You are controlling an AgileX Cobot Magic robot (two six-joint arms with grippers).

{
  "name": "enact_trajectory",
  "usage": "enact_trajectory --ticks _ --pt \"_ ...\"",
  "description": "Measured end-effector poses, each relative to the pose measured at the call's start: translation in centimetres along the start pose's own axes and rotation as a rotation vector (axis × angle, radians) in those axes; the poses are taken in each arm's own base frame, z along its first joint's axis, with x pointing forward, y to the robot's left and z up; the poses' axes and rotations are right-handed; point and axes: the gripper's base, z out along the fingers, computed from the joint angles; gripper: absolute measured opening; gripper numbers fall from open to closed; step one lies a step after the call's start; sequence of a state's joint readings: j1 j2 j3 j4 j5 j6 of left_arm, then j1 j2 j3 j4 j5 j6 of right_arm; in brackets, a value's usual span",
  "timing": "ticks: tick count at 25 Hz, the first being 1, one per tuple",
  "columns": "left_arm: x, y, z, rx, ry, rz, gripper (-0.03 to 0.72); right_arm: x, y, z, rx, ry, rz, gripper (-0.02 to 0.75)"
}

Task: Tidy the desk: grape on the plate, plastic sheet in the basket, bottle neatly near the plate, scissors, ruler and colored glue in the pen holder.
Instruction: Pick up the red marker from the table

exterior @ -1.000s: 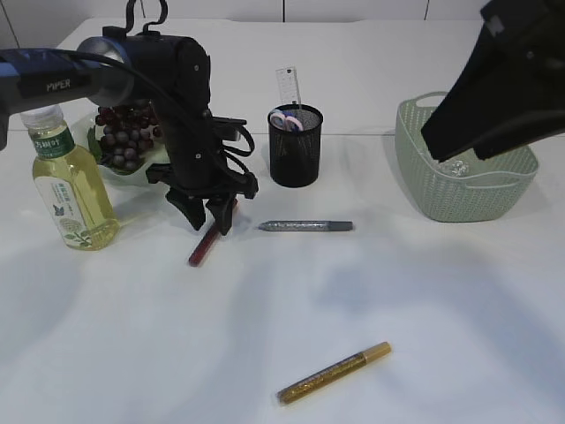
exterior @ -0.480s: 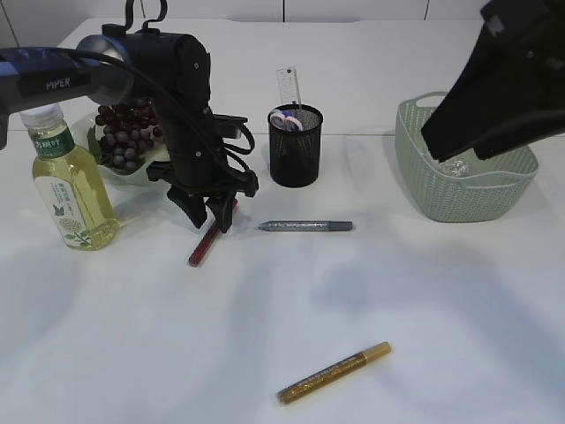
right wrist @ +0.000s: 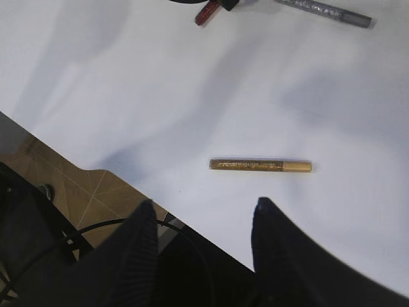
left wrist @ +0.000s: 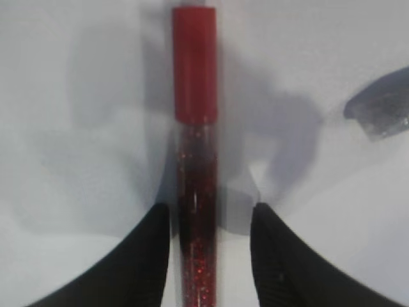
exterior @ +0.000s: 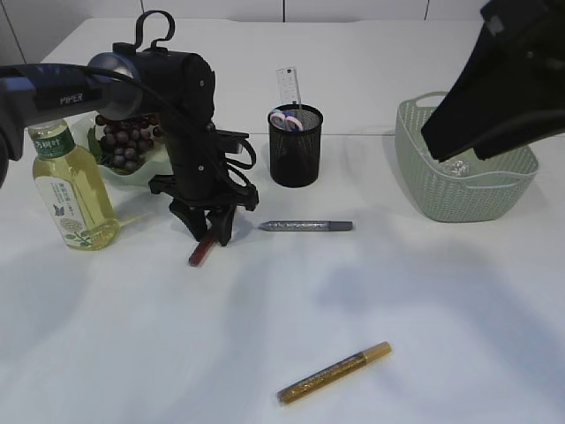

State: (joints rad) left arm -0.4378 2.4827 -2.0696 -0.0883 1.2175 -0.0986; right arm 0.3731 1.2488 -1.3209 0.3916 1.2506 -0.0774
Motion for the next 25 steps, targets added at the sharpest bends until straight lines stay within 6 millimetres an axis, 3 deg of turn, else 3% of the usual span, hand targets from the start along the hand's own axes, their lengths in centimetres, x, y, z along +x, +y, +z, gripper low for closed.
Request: enact_trajectory --ticks 7,14,20,25 --pt "0.00 0.00 0.00 0.000 0.000 0.002 0.288 0.00 0.00 0.00 0.000 0.000 0.000 0.385" --pt "0.00 0.05 0.00 -0.005 -0.001 0.011 0.220 0.00 0.00 0.00 0.000 0.000 0.000 0.385" --pt "-0.01 0.07 0.00 -0.007 -0.001 0.012 0.108 0.00 0.02 0.00 -0.002 0.000 0.001 0.385" --pt "-0.04 0.07 0.05 -0.008 -0.001 0.017 0.090 -0.01 0.09 0.00 -0.010 -0.001 0.003 0.385"
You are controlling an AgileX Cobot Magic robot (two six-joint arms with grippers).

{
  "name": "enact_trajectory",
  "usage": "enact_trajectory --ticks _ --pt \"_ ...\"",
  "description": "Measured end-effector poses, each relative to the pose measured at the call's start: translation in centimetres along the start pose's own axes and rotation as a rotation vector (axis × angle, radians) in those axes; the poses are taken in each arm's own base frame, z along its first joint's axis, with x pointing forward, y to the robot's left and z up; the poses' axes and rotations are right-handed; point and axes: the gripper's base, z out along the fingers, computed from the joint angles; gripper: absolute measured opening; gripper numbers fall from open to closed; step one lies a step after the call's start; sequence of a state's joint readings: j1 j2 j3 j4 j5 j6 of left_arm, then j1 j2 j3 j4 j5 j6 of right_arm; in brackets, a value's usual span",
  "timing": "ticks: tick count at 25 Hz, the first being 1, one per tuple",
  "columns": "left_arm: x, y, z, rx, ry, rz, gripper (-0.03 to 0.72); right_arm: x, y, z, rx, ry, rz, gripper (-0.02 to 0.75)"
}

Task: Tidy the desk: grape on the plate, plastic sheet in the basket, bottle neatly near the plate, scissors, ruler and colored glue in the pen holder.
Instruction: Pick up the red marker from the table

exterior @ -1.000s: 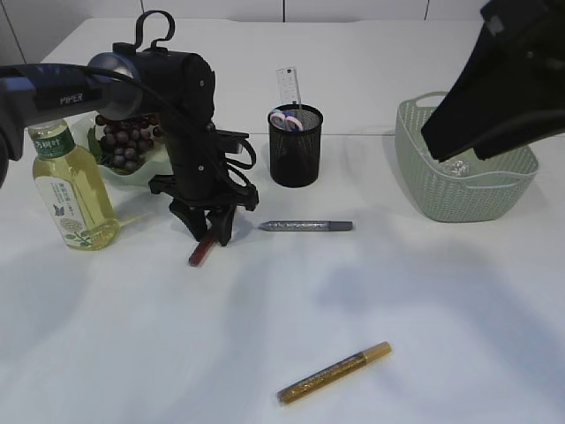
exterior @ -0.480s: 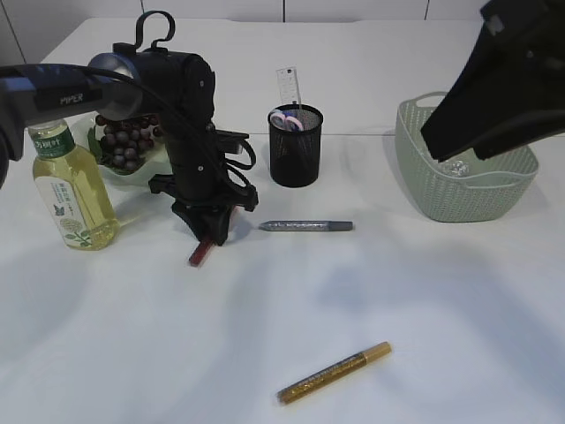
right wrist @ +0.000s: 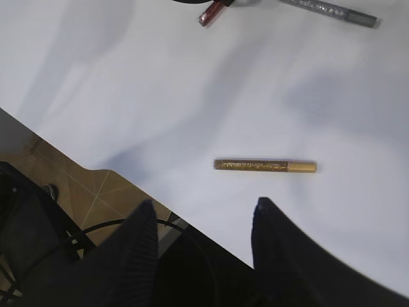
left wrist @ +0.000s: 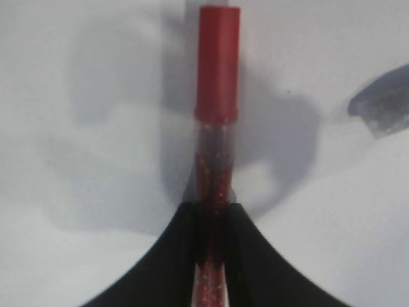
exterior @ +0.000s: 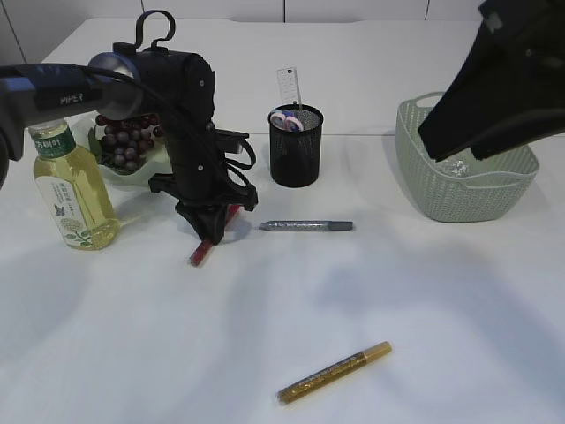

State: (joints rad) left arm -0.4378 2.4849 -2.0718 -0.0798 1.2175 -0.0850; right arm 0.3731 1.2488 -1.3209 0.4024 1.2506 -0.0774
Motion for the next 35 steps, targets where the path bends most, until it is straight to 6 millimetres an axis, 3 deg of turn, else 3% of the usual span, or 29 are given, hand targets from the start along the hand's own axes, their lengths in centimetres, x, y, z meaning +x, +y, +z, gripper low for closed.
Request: enact_trajectory --ticks 19,28,35 --pt "0.6 -0.5 -0.2 0.014 0.015 0.002 0.088 0.0 0.0 0.0 -0.001 0.000 0.000 0.384" --pt "2.4 -0.5 -4.0 0.012 -0.007 0.007 0.087 0.0 0.0 0.0 -0.001 0.000 0.000 0.384" --pt "5.7 -0.3 -6.7 0.011 -0.007 0.007 0.087 0.0 0.0 0.0 -0.001 0.000 0.000 0.384"
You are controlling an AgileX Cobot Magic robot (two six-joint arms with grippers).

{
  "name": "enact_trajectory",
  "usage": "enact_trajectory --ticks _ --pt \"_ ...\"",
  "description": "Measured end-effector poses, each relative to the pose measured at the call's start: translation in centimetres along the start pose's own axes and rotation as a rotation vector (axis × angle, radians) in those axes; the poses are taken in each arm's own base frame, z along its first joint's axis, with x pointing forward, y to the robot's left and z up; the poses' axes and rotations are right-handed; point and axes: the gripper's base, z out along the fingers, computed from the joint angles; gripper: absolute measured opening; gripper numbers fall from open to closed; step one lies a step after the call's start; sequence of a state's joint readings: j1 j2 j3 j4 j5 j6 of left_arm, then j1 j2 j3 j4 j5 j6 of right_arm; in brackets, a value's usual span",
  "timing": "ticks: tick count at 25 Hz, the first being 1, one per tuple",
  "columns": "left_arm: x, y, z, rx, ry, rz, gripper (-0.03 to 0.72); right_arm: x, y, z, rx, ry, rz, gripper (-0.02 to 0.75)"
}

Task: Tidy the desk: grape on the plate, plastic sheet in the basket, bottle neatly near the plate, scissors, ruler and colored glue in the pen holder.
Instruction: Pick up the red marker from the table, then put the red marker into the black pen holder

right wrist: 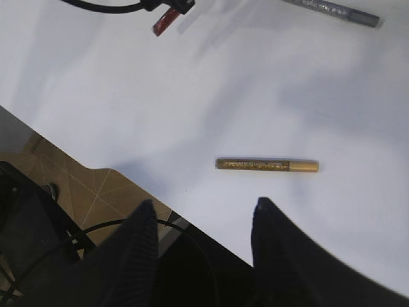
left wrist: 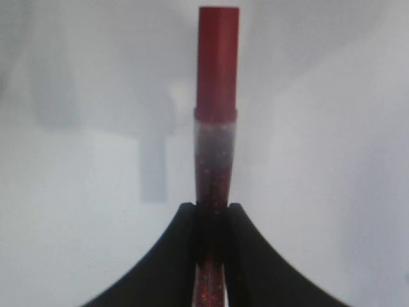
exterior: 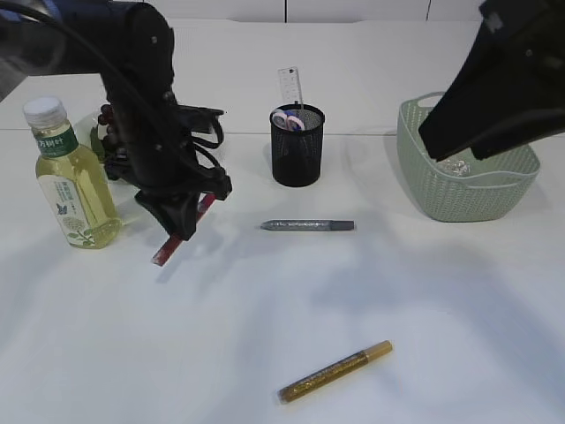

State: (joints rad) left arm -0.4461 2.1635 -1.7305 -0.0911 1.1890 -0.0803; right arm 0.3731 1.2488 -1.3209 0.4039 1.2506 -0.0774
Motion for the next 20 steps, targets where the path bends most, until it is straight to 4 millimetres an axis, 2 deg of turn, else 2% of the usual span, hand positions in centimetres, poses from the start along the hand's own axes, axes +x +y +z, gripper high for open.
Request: enact_trajectory --ticks 3,8,12,17,20 --pt "2.0 0.0 -1.1 0.023 -0.083 -0.012 0.087 0.0 0.0 0.0 0.000 0.000 0.000 0.384" --pt "5.1 -0.8 -2.6 0.039 -0.335 0.015 0.087 0.0 0.0 0.0 0.000 0.000 0.000 0.384" --pt "6.8 -1.0 -1.9 0.043 -0.533 0.043 0.087 0.0 0.0 0.0 0.000 0.000 0.000 0.384" --pt "7.4 -0.7 -0.5 0.050 -0.704 0.048 0.087 0.0 0.0 0.0 0.000 0.000 0.000 0.384" --pt "6.8 -0.7 -1.0 0.056 -0.839 0.060 0.087 0.0 0.0 0.0 0.002 0.000 -0.001 0.384"
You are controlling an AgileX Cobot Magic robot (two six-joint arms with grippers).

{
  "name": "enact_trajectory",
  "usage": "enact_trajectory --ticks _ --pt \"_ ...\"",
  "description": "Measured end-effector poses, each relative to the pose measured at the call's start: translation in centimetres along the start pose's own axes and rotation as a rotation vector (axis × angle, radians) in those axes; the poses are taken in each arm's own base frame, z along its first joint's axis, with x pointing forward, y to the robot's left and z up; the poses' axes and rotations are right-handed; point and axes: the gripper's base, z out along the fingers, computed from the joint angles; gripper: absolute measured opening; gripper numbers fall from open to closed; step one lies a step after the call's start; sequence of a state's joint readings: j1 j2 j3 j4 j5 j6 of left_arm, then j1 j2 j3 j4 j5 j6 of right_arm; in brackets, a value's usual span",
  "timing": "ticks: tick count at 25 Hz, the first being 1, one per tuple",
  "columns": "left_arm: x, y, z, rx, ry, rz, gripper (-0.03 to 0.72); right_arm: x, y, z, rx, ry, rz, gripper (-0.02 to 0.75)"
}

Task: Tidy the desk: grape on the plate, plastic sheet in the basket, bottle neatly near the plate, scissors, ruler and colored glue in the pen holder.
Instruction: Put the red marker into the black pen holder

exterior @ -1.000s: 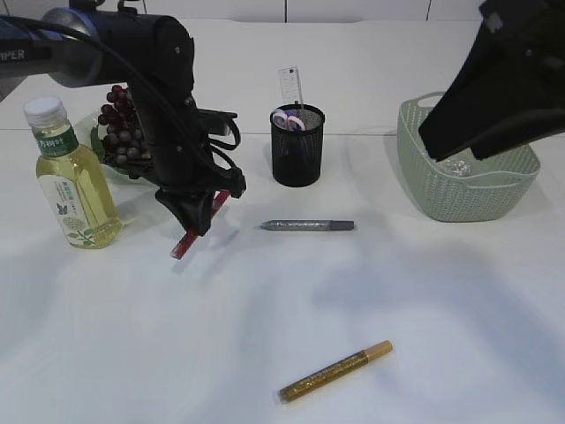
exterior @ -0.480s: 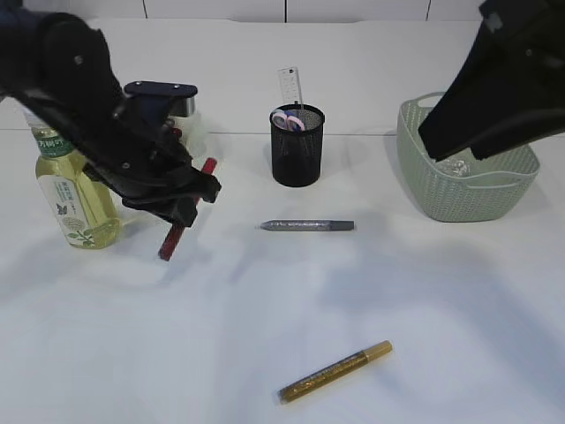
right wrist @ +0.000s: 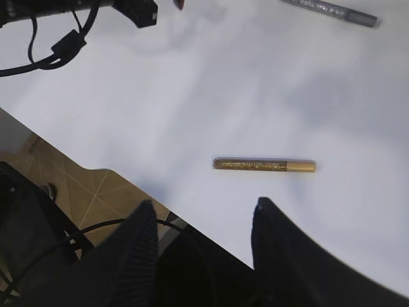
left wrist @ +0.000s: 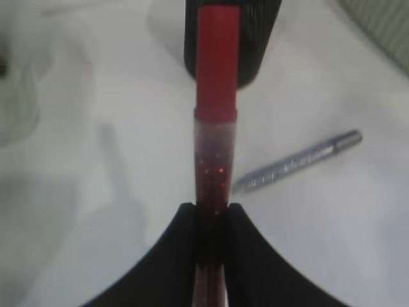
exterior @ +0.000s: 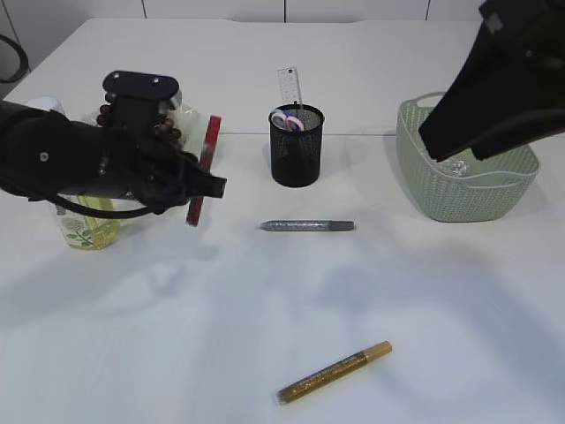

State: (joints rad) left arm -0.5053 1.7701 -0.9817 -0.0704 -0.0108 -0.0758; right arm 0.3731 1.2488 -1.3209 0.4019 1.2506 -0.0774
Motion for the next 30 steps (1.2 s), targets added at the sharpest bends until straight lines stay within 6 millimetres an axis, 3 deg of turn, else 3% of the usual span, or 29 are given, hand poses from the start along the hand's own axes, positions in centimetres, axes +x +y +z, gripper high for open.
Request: enact_trajectory --ticks 9,21,30 --pt "-4.8 -0.5 0.1 0.039 -0.463 0.013 0.087 0.0 -0.7 0.0 0.078 0.003 0.045 0.384" --pt "-10.0 -1.3 3.8 0.067 -0.587 -0.020 0.088 -0.1 -5.2 -1.6 0.582 -0.052 0.140 0.384" --pt "-11.8 -3.1 7.7 0.101 -0.563 0.005 0.091 -0.5 -6.4 -1.2 0.646 -0.032 0.150 0.384"
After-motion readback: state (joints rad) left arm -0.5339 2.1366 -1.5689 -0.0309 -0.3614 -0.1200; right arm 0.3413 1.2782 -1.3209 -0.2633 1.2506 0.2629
